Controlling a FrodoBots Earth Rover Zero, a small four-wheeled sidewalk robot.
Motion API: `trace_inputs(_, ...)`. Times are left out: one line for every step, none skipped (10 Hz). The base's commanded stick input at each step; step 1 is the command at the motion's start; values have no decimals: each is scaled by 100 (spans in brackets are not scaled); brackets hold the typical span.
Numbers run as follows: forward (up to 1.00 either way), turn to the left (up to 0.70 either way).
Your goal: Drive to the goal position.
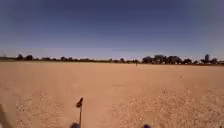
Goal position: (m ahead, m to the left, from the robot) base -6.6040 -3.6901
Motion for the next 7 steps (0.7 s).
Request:
trace_inputs(0,45)
trace_inputs(0,45)
trace_inputs(0,45)
trace_inputs(0,45)
trace_inputs(0,40)
trace_inputs(0,18)
trace_inputs(45,1)
